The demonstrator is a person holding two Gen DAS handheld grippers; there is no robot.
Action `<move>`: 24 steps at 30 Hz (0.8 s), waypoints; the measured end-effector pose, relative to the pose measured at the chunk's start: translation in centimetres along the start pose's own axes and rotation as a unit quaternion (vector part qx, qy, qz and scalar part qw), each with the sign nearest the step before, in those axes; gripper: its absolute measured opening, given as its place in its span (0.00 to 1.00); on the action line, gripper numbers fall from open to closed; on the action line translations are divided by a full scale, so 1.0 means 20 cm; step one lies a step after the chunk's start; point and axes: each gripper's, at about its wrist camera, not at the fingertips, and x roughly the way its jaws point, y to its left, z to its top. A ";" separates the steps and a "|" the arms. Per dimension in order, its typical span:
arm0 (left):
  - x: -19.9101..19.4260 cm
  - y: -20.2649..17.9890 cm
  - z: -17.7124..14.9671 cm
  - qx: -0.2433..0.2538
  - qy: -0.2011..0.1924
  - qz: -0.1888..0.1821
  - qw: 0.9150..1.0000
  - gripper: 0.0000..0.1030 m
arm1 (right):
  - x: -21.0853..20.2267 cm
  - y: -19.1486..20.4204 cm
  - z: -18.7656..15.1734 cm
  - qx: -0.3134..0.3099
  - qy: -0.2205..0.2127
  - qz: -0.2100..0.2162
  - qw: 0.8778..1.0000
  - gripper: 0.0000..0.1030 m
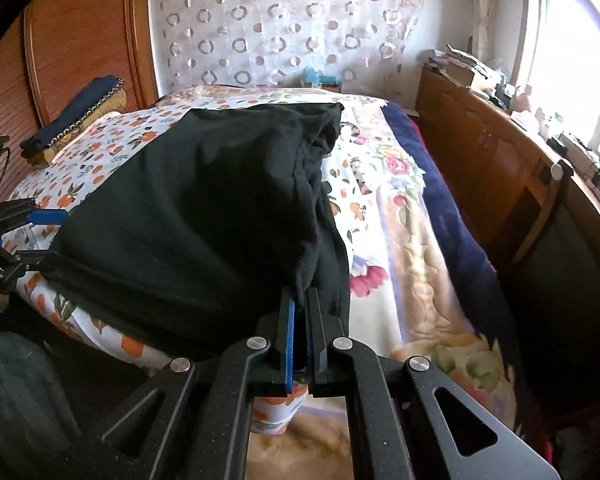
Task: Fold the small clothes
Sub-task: 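Lower the shirt onto the bed and open the right gripper while the left gripper grasps it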
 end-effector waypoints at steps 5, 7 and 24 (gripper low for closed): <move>0.00 -0.02 -0.01 0.002 0.007 -0.027 1.000 0.44 | 0.00 0.01 0.00 0.001 -0.010 -0.009 1.000 0.09; 0.00 -0.02 -0.01 0.004 0.010 -0.034 0.999 0.34 | -0.01 0.02 0.00 -0.003 -0.017 -0.018 1.000 0.10; -0.32 -0.11 0.47 0.021 -0.101 -0.064 0.993 0.05 | -0.06 0.49 0.04 -0.054 -0.059 0.104 0.991 0.51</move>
